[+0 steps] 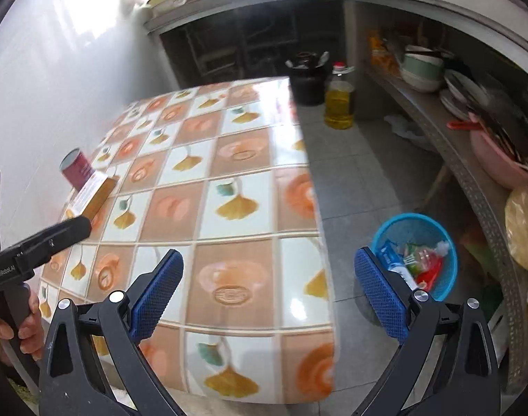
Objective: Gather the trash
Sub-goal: 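Move both grippers back toward the red can and yellow box on the table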
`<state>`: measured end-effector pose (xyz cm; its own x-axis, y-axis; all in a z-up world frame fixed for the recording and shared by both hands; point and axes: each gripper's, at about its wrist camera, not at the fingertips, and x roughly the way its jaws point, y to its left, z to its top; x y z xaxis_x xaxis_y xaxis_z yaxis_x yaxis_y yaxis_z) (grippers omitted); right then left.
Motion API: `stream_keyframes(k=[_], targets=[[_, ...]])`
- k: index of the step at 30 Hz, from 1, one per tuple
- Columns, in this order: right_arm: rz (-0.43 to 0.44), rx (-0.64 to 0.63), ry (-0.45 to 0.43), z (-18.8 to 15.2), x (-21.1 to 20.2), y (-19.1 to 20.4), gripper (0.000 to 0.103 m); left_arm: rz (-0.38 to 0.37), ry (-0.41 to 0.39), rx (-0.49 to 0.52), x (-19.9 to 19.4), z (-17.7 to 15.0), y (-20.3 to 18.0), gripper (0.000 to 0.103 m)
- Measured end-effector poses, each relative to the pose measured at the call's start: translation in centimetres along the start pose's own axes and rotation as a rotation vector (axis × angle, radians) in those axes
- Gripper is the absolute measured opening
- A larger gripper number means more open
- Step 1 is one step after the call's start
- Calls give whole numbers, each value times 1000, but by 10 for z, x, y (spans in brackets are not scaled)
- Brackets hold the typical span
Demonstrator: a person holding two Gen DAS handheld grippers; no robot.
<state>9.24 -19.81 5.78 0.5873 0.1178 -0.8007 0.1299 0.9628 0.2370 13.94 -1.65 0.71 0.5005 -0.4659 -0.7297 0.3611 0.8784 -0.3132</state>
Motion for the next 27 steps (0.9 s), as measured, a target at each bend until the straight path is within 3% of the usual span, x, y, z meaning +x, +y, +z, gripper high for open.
stream_keyframes(k=[13, 24, 27], targets=[[-51, -60, 22, 13, 7, 63, 95, 75, -54, -53, -37, 0, 55, 92], [-126, -249, -16, 29, 23, 124, 95, 139, -69, -155, -42, 2, 110, 93], [-91, -264, 5, 38, 31, 136, 95, 144, -77, -168, -42, 3, 121, 93]])
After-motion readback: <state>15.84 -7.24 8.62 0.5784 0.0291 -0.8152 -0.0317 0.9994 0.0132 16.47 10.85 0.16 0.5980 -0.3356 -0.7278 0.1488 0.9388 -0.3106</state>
